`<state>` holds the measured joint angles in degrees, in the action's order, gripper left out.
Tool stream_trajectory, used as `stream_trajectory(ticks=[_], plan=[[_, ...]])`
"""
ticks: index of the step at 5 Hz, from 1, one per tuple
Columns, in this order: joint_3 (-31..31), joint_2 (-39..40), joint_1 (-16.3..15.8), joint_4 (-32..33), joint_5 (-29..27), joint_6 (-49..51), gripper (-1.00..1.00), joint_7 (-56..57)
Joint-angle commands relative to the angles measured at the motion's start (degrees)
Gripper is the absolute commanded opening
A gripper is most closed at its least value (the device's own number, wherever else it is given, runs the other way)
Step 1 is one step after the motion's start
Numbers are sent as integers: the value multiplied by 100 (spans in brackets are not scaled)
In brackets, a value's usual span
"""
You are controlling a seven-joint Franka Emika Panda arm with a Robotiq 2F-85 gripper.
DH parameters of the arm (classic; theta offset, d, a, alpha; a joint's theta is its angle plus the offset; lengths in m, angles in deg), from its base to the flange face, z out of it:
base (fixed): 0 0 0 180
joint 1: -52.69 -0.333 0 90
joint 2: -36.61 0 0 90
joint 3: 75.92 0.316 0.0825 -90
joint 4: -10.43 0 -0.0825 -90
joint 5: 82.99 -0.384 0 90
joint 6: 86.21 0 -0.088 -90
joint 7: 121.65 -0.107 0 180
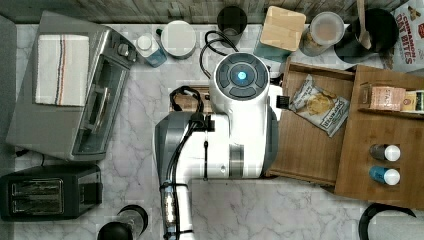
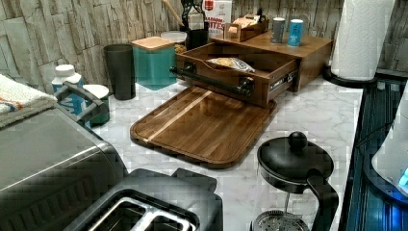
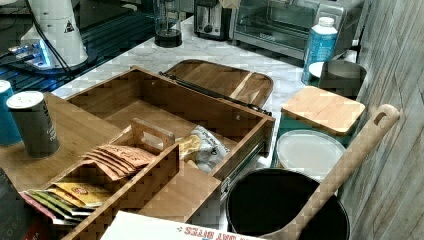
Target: Place the butter on the board.
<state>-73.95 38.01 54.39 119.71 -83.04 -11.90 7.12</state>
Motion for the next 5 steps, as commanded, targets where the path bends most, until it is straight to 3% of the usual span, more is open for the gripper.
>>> stream_trajectory(ticks=[1,3,4,5], plan=[[24,-1,22,-2,1,-1,-100,-1],[431,-602,-247,1370,-136,-1547,-100,-1078],[503,-523,-535,1663,214,-1960,-100,-1419],[633,-520,-597,2105,339,-2485,-100,-1580]])
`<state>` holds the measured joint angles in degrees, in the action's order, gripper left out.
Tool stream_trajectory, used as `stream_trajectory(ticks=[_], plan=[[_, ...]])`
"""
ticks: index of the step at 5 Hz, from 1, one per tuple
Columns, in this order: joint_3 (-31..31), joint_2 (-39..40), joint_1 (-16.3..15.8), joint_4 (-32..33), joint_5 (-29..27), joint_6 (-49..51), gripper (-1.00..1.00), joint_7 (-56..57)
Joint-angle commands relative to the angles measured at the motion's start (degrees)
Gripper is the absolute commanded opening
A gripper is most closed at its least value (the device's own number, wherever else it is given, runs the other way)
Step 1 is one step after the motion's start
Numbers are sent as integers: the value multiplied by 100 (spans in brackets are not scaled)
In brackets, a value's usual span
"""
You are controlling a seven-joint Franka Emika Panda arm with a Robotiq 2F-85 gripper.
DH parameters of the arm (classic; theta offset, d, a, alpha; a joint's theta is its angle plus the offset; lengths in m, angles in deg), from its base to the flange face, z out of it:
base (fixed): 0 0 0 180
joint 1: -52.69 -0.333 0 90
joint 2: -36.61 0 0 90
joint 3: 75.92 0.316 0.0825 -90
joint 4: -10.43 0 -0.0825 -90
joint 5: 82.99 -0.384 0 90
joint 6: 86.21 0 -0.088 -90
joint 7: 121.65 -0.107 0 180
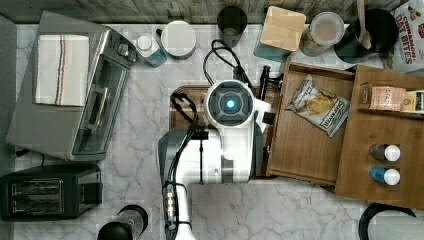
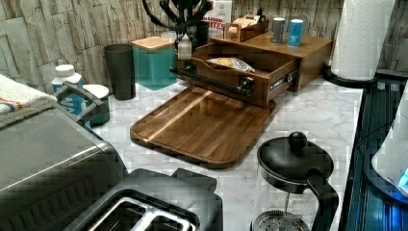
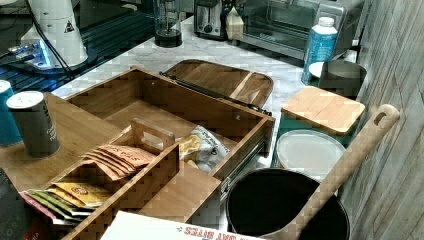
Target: Place the butter on the board.
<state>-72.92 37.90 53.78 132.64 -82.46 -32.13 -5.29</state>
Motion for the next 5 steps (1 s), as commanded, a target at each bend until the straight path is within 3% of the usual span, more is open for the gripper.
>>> stream_trajectory(ticks=[1,3,4,5], plan=[[616,-509,-520,1140,117,-719,-100,-205],[652,-564,-611,2174,128,-2175,-100,122],[815,-376,-663,2022,-161,-1891,-100,-299],[903,-268,-705,2108,185,-2033,-100,-723]])
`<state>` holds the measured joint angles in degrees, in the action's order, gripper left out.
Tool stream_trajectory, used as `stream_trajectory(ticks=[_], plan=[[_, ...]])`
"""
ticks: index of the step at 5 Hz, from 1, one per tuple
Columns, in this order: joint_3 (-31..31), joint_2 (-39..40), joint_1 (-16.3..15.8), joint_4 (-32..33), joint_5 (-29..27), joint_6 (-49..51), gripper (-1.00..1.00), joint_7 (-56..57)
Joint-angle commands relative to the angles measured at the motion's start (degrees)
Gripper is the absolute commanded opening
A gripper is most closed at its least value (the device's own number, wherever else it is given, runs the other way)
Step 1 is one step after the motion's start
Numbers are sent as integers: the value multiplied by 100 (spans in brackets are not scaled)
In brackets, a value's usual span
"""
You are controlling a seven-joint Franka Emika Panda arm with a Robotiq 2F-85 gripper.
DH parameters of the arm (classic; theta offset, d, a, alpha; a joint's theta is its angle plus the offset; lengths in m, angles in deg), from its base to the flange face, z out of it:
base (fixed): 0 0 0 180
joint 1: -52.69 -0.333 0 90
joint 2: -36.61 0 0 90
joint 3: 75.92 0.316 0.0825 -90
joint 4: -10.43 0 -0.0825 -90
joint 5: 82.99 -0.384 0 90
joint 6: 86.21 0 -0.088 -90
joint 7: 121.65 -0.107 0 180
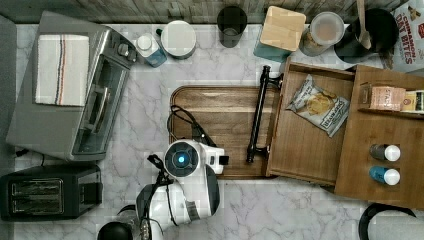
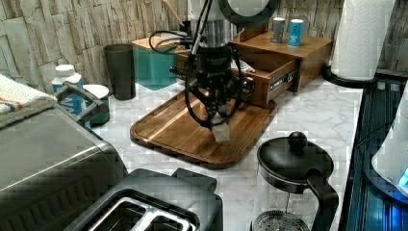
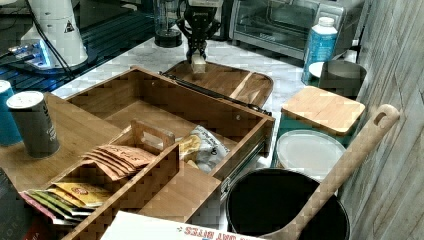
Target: Place the butter on the board.
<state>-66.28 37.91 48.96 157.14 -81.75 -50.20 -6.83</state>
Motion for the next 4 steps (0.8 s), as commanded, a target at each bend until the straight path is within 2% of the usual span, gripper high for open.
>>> stream_trajectory(ticks=[1,2,3,4], plan=[[276,-135,-262,-297,676,-581,-100,-1151],[303,75,-315,-419,899,-493,-100,-1593],[295,288,-285,-481,732,-376,-100,-1416],[242,390,-245,-291,586,-737,-100,-1042]])
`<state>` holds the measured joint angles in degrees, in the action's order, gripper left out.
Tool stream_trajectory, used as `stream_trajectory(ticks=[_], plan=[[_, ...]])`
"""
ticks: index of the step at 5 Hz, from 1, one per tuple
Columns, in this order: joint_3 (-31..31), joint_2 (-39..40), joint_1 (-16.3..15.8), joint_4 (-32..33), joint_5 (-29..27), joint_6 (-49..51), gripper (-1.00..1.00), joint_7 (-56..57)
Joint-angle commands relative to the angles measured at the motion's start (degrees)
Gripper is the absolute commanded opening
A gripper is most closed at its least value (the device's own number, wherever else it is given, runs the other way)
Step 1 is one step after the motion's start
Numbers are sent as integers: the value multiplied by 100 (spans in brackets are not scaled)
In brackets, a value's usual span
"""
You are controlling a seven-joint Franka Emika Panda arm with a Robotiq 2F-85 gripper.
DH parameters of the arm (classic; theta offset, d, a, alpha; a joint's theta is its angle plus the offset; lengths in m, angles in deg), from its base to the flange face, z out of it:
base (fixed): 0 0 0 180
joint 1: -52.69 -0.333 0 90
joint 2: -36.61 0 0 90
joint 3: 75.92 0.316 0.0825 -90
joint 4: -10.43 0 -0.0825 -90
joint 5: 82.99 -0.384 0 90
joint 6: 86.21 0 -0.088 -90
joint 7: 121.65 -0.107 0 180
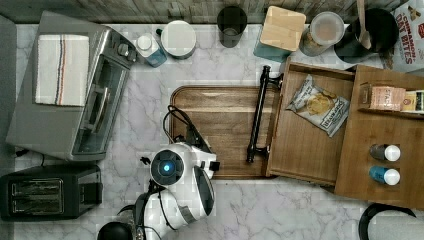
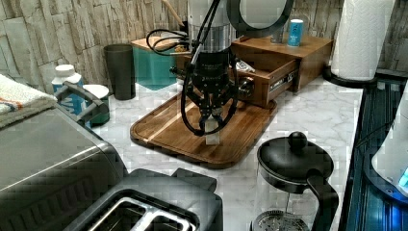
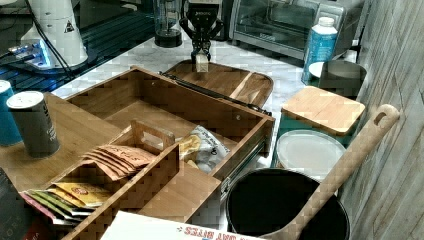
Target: Place the butter on the board.
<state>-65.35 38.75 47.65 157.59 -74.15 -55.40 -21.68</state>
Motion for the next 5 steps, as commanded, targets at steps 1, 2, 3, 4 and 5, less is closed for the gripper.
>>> stream_trajectory(ticks=[1,2,3,4,5], plan=[[106,273,-196,-541,84,235,76,120],[114,210,-175,-591,-75,431,100,318],[88,171,-172,-457,81,108,100,355],[58,118,-133,-424,84,49,100,429],[17,129,-112,-595,166,429,100,401]])
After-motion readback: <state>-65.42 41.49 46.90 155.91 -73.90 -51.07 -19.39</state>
